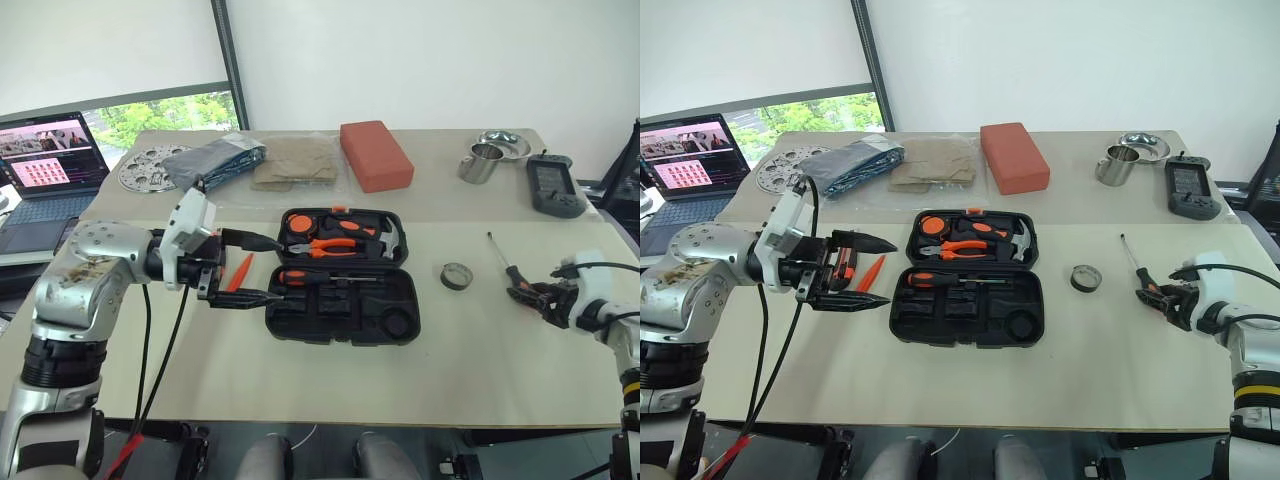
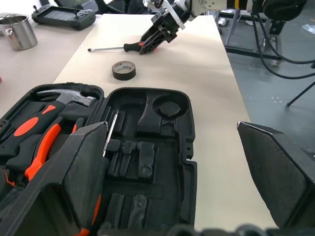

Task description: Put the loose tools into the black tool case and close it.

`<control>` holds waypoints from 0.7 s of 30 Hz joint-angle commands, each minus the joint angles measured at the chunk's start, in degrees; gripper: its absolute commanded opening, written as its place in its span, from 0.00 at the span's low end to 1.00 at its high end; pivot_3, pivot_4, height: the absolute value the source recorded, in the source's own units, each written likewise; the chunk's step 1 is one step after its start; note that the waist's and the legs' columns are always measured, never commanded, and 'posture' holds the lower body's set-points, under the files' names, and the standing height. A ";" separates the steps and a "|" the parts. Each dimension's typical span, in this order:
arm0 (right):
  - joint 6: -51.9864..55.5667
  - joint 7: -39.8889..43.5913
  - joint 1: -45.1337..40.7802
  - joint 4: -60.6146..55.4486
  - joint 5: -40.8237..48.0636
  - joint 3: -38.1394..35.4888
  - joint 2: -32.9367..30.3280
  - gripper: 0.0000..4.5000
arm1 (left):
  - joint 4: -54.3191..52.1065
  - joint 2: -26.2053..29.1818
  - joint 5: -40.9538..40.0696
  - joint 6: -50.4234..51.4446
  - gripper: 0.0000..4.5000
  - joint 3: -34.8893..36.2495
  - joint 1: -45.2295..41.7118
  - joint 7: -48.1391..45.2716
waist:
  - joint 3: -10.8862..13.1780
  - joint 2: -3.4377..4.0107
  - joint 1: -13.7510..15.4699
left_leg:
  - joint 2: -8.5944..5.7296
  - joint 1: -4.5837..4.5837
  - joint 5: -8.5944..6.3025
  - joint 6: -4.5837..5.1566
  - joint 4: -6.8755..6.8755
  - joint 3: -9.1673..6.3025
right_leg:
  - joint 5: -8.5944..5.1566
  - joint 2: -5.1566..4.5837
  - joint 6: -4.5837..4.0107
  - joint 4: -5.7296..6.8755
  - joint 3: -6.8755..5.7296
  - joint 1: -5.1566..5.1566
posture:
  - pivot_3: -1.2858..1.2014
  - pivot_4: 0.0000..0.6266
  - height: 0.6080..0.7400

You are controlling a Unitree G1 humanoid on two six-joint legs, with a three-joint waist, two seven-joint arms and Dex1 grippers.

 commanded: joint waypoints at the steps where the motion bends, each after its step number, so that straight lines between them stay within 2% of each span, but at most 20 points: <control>1: -2.55 -0.04 -0.63 -0.77 0.20 -1.58 -0.44 0.23 | -1.60 1.27 -1.95 0.16 1.00 1.74 -0.11 1.00 | 0.00 0.00 -0.01 | 0.00 0.00 0.00 0.00 0.00 0.00 | 0.00 0.00 0.00 0.00 0.00 -0.01 | 0.52 0.24 1.00; 4: -4.49 1.08 -0.70 -5.05 1.52 -2.27 -0.23 0.23 | -0.96 1.54 -2.03 -0.33 1.00 1.89 -0.24 1.66 | 0.01 0.04 -0.02 | -0.01 -0.01 0.00 0.00 0.00 0.02 | 0.00 0.00 0.00 0.00 0.01 -0.02 | 0.52 0.24 1.00; 8: -6.60 7.30 0.60 -17.20 6.24 -2.38 1.78 0.23 | -0.39 2.15 -2.93 0.28 1.00 3.52 0.78 3.71 | 0.07 0.10 -0.41 | 0.00 -0.01 0.00 0.00 -0.01 0.01 | 0.00 0.03 0.00 0.01 0.06 -0.05 | 0.52 0.24 1.00; 12: -9.21 12.65 2.40 -27.58 5.85 2.58 2.82 0.23 | -1.89 3.79 -3.80 2.58 1.00 5.92 5.12 6.27 | 0.08 0.14 -0.53 | 0.05 -0.01 0.00 0.00 -0.05 -0.32 | -0.01 0.07 0.02 0.04 0.01 -0.06 | 0.52 0.24 1.00; 16: -19.67 21.32 1.87 -28.85 2.23 10.53 4.07 0.23 | -3.70 4.52 -3.81 2.70 1.00 8.19 9.87 9.13 | 0.12 0.07 -0.44 | 0.08 0.00 0.00 0.00 -0.06 -0.41 | -0.01 -0.04 0.01 0.03 -0.08 -0.06 | 0.52 0.24 1.00; 21: -26.42 25.33 -4.35 -21.87 -1.55 16.95 7.55 0.23 | -9.68 4.45 -8.84 6.28 1.00 13.23 14.87 13.10 | 0.18 0.03 0.01 | 0.04 0.00 0.00 -0.01 -0.04 -0.39 | 0.00 -0.18 -0.01 0.02 -0.09 -0.09 | 0.52 0.24 1.00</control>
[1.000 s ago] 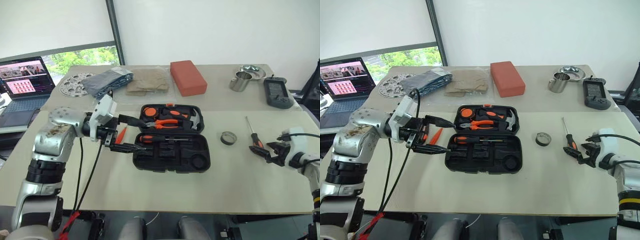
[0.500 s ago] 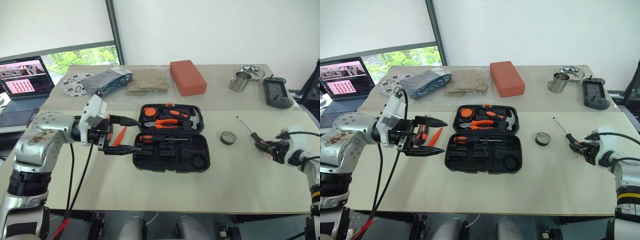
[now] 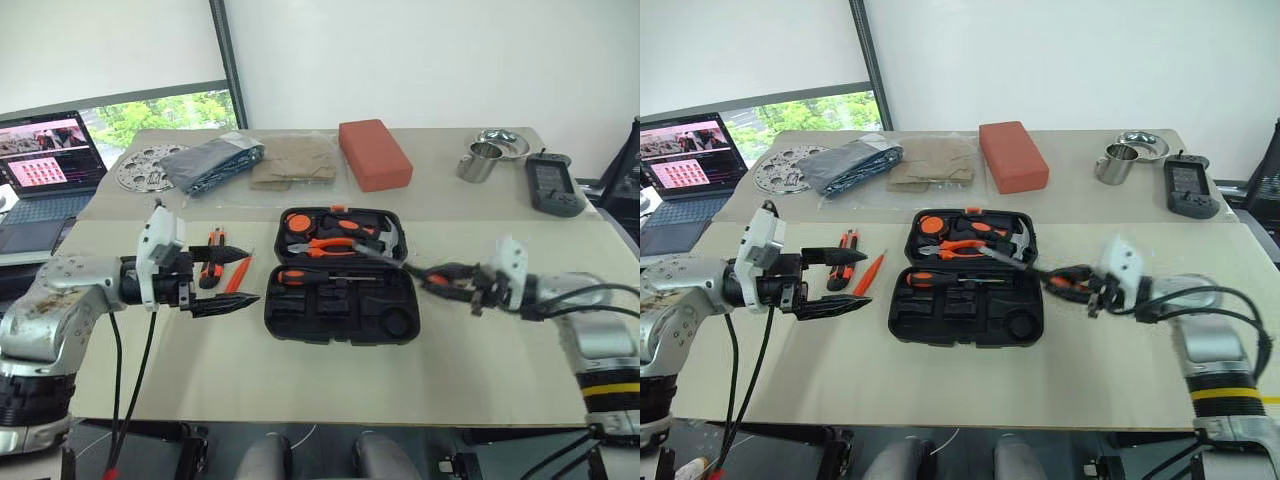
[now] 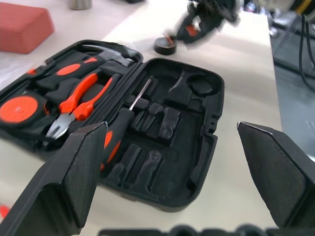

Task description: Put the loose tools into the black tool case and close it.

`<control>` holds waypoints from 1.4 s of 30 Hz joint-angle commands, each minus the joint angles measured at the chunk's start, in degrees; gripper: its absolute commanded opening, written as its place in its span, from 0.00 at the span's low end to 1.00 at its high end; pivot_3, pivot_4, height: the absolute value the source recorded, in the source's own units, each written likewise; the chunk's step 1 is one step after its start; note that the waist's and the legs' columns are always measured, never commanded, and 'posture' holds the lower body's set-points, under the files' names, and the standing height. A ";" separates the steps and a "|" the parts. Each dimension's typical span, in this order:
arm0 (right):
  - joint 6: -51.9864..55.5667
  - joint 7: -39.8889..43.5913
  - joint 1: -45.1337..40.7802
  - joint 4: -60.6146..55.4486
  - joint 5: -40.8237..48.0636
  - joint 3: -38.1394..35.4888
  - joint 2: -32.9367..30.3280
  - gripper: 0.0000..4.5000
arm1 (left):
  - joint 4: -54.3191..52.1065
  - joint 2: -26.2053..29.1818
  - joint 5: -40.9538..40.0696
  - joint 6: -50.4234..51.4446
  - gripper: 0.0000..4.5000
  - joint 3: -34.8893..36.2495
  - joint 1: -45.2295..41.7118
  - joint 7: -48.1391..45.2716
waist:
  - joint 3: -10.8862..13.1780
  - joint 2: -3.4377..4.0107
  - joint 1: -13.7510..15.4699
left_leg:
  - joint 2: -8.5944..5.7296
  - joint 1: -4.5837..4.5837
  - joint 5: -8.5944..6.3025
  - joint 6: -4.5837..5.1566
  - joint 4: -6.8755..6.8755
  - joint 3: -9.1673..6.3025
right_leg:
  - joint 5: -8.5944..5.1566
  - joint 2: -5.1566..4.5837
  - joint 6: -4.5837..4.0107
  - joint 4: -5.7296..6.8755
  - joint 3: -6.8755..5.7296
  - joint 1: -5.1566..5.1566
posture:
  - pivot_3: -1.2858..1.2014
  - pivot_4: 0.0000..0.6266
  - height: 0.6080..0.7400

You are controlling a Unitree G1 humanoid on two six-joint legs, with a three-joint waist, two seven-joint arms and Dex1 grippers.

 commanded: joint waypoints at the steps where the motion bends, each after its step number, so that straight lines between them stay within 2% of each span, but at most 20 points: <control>1: -6.48 2.98 -6.42 5.10 -2.99 2.99 1.46 0.23 | -6.07 1.24 -4.31 2.22 1.00 5.44 2.87 2.85 | 0.01 0.00 -0.02 | -0.01 0.02 0.00 0.00 0.00 0.01 | 0.01 -0.04 -0.01 0.01 0.00 0.00 | 0.52 0.24 1.00; 9: -13.91 7.80 -15.55 18.23 -8.66 9.40 5.14 0.23 | -11.46 3.38 -6.79 4.01 1.00 11.64 11.20 6.08 | 0.04 -0.04 0.09 | 0.02 0.23 0.00 -0.01 -0.15 -0.03 | 0.03 -0.12 -0.14 0.06 -0.12 0.02 | 0.52 0.24 1.00; 17: -14.93 8.61 -20.60 26.14 -11.55 11.16 7.80 0.23 | -13.41 3.85 -8.11 3.78 1.00 13.49 14.02 8.30 | 0.08 -0.12 0.06 | -0.07 0.46 -0.01 -0.02 -0.27 0.07 | 0.05 -0.73 -0.20 0.07 -0.29 0.11 | 0.52 0.24 1.00; 19: -15.22 9.17 -21.32 27.40 -12.03 11.27 8.03 0.45 | -13.52 3.98 -8.40 3.69 1.00 13.53 14.15 8.67 | 0.09 -0.13 0.03 | -0.08 0.46 -0.01 -0.02 -0.30 0.07 | 0.05 -0.75 -0.20 0.06 -0.30 0.10 | 0.52 0.24 1.00; 20: -15.35 9.61 -21.57 27.90 -12.18 11.35 8.06 0.49 | -13.57 4.04 -8.56 3.64 1.00 13.53 14.20 8.85 | 0.09 -0.13 0.03 | -0.09 0.46 -0.01 -0.02 -0.33 0.08 | 0.05 -0.75 -0.21 0.06 -0.30 0.09 | 0.52 0.24 1.00; 26: -17.95 8.64 -22.76 29.56 -11.93 10.00 8.04 0.96 | -13.07 4.44 -8.91 3.21 1.00 13.09 13.70 9.49 | 0.09 -0.14 0.05 | -0.09 0.54 -0.01 -0.02 -0.67 0.09 | 0.04 -0.78 -0.22 0.01 -0.32 0.05 | 0.52 0.24 1.00; 27: -17.52 9.51 -22.90 29.32 -11.07 9.46 7.69 0.99 | -12.96 4.53 -8.92 3.14 1.00 12.95 13.53 9.52 | 0.09 -0.14 0.05 | -0.09 0.54 -0.01 -0.02 -0.72 0.10 | 0.04 -0.77 -0.22 0.00 -0.33 0.04 | 0.52 0.24 1.00; 33: -4.68 9.96 -21.61 21.47 -1.60 3.81 9.05 0.99 | -11.99 4.82 -8.74 2.67 1.00 11.61 12.31 9.21 | 0.12 -0.18 0.05 | -0.11 0.53 -0.01 -0.02 -0.83 0.14 | 0.04 -0.82 -0.23 -0.03 -0.34 0.01 | 0.52 0.24 1.00; 36: 1.84 10.80 -18.32 15.70 2.52 2.93 10.21 0.99 | -11.65 4.88 -8.45 2.47 1.00 10.94 11.77 9.15 | 0.13 -0.25 -0.04 | -0.09 0.56 -0.01 -0.02 -0.83 0.12 | 0.04 -0.86 -0.24 -0.02 -0.34 0.03 | 0.52 0.24 1.00; 42: -0.30 8.28 -13.87 15.93 1.29 3.09 12.90 0.62 | -11.30 5.26 -8.65 2.71 1.00 10.83 11.31 8.35 | 0.15 -0.26 0.03 | -0.10 0.60 -0.01 -0.03 -0.85 0.15 | 0.04 -0.83 -0.25 0.00 -0.34 0.01 | 0.52 0.24 1.00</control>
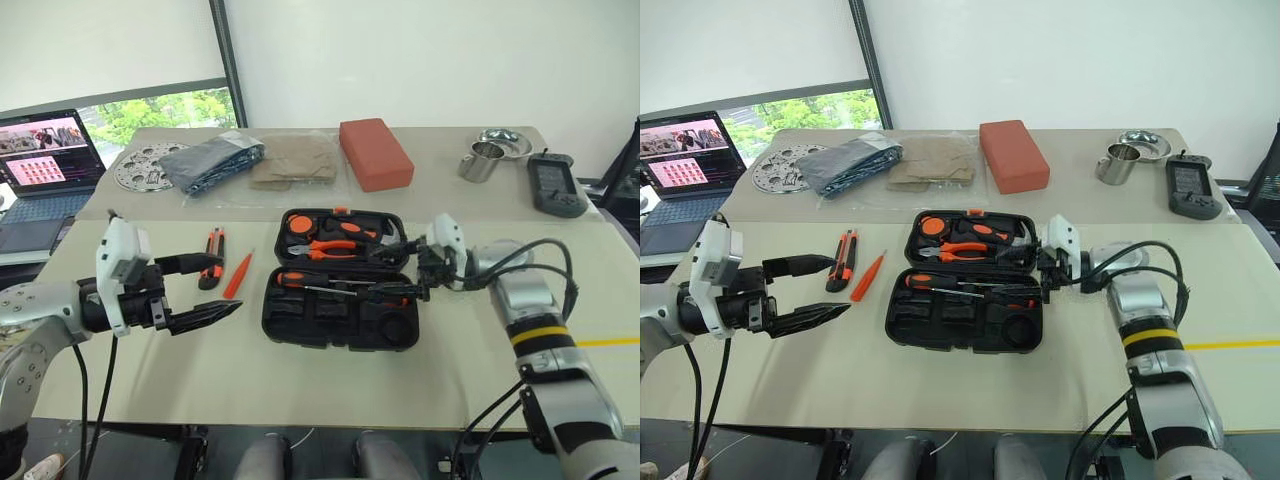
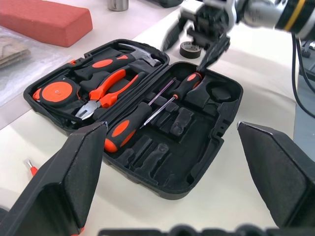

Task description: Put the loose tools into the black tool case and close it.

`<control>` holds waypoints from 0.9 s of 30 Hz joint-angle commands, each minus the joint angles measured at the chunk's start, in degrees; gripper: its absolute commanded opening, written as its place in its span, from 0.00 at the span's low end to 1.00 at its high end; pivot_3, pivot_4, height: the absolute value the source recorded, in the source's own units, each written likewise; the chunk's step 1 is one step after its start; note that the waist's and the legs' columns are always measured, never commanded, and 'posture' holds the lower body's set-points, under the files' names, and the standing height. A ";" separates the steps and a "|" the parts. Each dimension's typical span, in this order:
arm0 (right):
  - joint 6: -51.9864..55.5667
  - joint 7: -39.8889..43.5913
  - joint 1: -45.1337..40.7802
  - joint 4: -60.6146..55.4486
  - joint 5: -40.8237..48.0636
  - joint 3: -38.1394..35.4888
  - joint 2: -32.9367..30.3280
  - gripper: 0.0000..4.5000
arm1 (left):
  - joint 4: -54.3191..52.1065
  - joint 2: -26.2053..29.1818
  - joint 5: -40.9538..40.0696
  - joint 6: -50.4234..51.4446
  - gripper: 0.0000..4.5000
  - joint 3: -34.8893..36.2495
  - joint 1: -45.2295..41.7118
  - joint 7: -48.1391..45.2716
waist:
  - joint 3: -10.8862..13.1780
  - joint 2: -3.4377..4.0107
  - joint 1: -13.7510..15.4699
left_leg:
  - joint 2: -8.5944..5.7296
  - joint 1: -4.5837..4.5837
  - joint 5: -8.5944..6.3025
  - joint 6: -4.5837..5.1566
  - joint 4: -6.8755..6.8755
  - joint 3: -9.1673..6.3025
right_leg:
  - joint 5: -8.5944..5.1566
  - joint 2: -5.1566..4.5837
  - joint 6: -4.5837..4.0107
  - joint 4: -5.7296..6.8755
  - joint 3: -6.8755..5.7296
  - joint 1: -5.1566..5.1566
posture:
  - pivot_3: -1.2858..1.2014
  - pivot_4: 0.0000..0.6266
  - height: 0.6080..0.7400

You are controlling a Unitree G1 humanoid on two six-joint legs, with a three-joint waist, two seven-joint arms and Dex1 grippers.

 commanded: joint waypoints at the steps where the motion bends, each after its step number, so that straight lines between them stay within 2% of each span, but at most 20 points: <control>1: -1.52 -2.05 0.31 -0.01 -0.23 -1.01 0.93 0.52 | -0.33 1.36 -0.61 -0.81 1.00 0.56 -0.76 -0.68 | 0.01 -0.01 -0.07 | 0.00 0.00 0.00 0.00 0.00 0.02 | 0.00 0.00 0.00 0.00 0.00 0.00 | 0.52 0.24 1.00; 4: -2.17 -2.62 0.07 1.78 -1.21 -0.56 1.60 0.31 | -0.12 1.80 -0.46 -0.77 1.00 0.57 -0.67 -1.17 | 0.02 -0.02 -0.12 | -0.01 0.02 0.00 -0.01 0.01 0.18 | 0.00 0.03 0.00 0.00 0.01 -0.03 | 0.52 0.24 1.00; 6: -2.62 -2.86 -0.35 3.09 -2.10 -0.03 2.13 0.13 | -0.01 2.31 0.01 -0.81 1.00 0.35 -0.47 -1.63 | 0.04 -0.05 -0.10 | 0.00 0.06 0.00 -0.01 0.01 0.20 | 0.00 0.07 0.00 -0.01 0.00 -0.02 | 0.52 0.24 1.00; 8: -3.49 -2.60 -0.47 3.97 -3.33 0.91 2.31 0.01 | 0.03 2.77 0.43 -0.95 1.00 0.08 -0.18 -1.89 | 0.04 -0.05 -0.14 | 0.00 0.06 0.00 -0.01 0.00 0.21 | 0.00 0.09 0.00 0.00 0.01 -0.02 | 0.52 0.24 1.00; 12: -7.97 -3.85 -0.44 7.26 -8.97 4.04 1.34 0.01 | -0.01 2.95 0.57 -1.10 1.00 -0.04 0.03 -1.99 | 0.03 -0.09 -0.13 | 0.00 0.11 0.00 -0.01 -0.01 0.25 | 0.00 0.10 0.00 0.00 0.03 -0.01 | 0.52 0.24 1.00; 19: -8.14 -5.81 -0.88 9.58 -14.19 7.39 -0.17 0.01 | 0.32 3.16 1.16 -1.42 1.00 0.22 0.64 -2.78 | -0.01 -0.18 -0.02 | 0.00 0.22 0.01 -0.01 0.02 0.29 | 0.00 0.06 0.00 -0.01 0.01 0.12 | 0.52 0.24 1.00; 27: -8.45 -5.89 -0.13 9.01 -14.72 8.24 -1.59 0.01 | 1.27 2.12 2.31 -2.44 1.00 -0.03 1.43 -2.93 | -0.11 -0.33 0.13 | -0.01 0.33 0.01 -0.02 0.04 0.32 | 0.00 -0.04 0.00 -0.01 0.01 0.22 | 0.52 0.24 1.00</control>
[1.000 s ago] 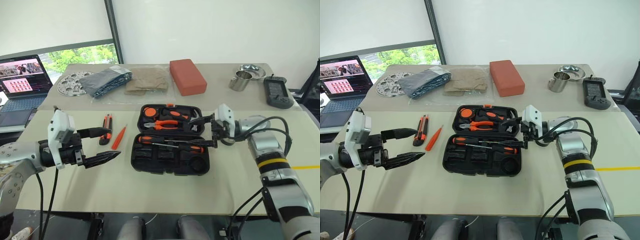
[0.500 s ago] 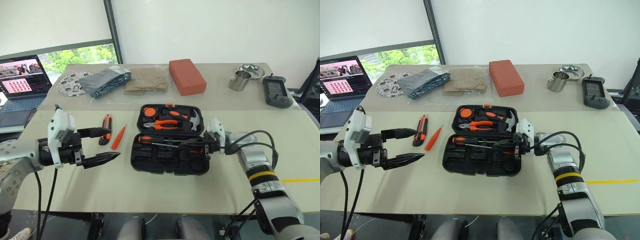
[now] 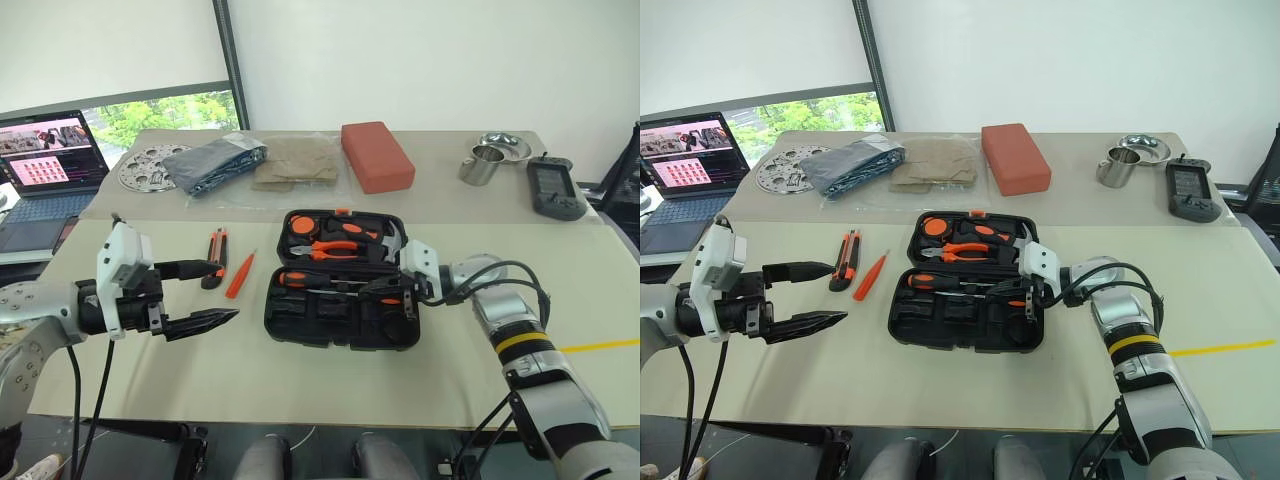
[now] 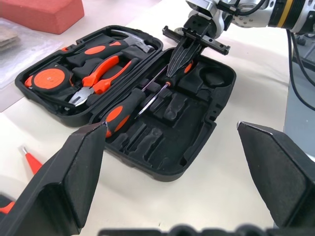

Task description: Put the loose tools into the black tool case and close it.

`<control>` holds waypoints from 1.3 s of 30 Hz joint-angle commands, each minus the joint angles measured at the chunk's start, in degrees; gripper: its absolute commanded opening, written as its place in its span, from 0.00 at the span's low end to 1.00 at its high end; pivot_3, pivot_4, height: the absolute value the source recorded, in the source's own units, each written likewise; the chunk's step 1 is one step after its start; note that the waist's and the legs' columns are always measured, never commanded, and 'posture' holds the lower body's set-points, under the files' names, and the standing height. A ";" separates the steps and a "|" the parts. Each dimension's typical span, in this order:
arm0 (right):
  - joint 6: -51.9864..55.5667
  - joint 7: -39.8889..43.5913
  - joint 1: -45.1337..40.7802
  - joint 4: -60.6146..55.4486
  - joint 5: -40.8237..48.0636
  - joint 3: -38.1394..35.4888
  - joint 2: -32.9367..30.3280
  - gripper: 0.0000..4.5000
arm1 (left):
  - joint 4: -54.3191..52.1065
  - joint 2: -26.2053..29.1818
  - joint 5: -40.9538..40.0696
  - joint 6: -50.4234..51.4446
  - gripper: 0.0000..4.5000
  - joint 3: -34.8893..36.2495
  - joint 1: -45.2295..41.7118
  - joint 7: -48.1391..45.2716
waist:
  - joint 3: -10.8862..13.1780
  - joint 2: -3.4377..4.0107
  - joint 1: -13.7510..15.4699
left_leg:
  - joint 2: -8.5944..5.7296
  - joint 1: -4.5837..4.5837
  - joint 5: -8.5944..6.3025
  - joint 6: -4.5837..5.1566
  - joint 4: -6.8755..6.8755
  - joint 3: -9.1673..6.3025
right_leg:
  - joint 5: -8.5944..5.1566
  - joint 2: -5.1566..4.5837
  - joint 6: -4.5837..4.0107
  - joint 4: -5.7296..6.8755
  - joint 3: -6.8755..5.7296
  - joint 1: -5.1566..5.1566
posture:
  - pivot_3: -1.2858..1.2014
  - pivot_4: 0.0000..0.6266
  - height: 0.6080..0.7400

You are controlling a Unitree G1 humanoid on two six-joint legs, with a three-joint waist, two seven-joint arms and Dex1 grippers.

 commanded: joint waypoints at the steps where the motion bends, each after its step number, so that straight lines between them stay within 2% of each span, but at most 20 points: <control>1: 0.00 -0.08 2.49 1.67 -4.12 2.16 -2.58 0.01 | 0.64 -0.47 0.39 -2.11 1.00 0.71 0.78 0.09 | 0.00 0.00 0.06 | 0.00 0.00 0.00 0.00 0.00 0.01 | 0.00 -0.01 0.00 0.00 0.00 0.00 | 0.52 0.24 1.00; 4: -0.26 -2.02 2.46 0.22 -1.69 -0.35 -2.12 0.01 | 2.87 -2.60 1.55 -3.16 1.00 1.20 1.45 2.77 | 0.00 0.01 0.21 | -0.01 -0.01 0.00 0.00 0.00 0.01 | 0.00 -0.06 0.00 0.00 -0.02 0.00 | 0.52 0.24 1.00; 8: 4.33 -0.91 2.39 -5.75 6.70 -5.68 -0.75 0.01 | 6.62 -6.63 6.85 -6.99 1.00 0.58 2.28 8.81 | 0.03 0.00 0.22 | 0.00 -0.12 0.00 0.00 0.00 0.00 | 0.00 -0.12 0.00 -0.01 -0.01 -0.10 | 0.52 0.24 1.00; 11: 7.59 -1.06 3.74 -11.41 10.37 -7.96 -1.32 0.17 | 8.90 -9.78 11.68 -10.57 1.00 -1.47 3.21 12.85 | 0.06 0.02 0.09 | 0.01 -0.20 0.00 0.00 -0.05 -0.01 | 0.01 -0.27 -0.01 0.00 0.02 -0.21 | 0.52 0.24 1.00; 16: 12.43 -4.40 7.77 -20.69 12.82 -10.73 -2.48 0.58 | 9.80 -14.87 17.32 -11.60 1.00 -6.84 -0.91 21.17 | 0.07 0.00 0.10 | 0.01 -0.25 -0.01 -0.02 -0.22 -0.05 | 0.01 -0.41 -0.01 -0.04 -0.07 -0.28 | 0.52 0.24 1.00; 18: 14.97 -5.31 10.66 -26.08 14.72 -12.23 -3.65 0.68 | 10.61 -17.24 20.39 -11.57 1.00 -10.30 -3.78 24.87 | 0.08 -0.02 0.25 | 0.00 -0.29 -0.01 -0.02 -0.22 -0.07 | 0.01 -0.43 -0.01 -0.06 -0.11 -0.28 | 0.52 0.24 1.00; 23: 19.11 -6.46 16.05 -34.91 19.27 -15.85 -6.00 0.68 | 13.26 -23.30 27.18 -8.45 1.00 -16.49 -9.63 35.02 | 0.08 -0.02 0.94 | -0.07 -0.40 -0.01 -0.02 -0.19 -0.03 | 0.01 -0.50 0.03 -0.19 -0.21 -0.25 | 0.52 0.24 1.00; 28: 21.16 -8.59 22.06 -41.94 22.11 -20.07 -8.41 0.68 | 14.95 -29.19 32.61 -1.01 1.00 -20.89 -13.46 44.85 | 0.09 -0.04 0.87 | -0.03 -0.48 -0.01 -0.02 -0.15 -0.07 | 0.07 -0.06 0.11 -0.44 -0.14 -0.20 | 0.52 0.24 1.00; 32: 21.15 -10.35 27.19 -45.94 23.82 -23.96 -9.54 0.68 | 17.54 -31.82 33.37 3.00 1.00 -22.17 -16.55 46.76 | 0.09 -0.05 1.18 | -0.03 -0.56 -0.01 -0.02 -0.14 -0.08 | 0.07 0.04 0.11 -0.46 -0.13 -0.23 | 0.52 0.24 1.00; 39: 17.89 -9.24 32.34 -46.55 26.59 -29.34 -9.84 0.68 | 21.65 -32.99 33.88 6.58 1.00 -23.60 -19.88 46.60 | 0.09 -0.04 1.56 | -0.07 -0.51 0.00 -0.02 -0.11 -0.03 | 0.07 0.07 0.12 -0.46 -0.11 -0.19 | 0.52 0.24 1.00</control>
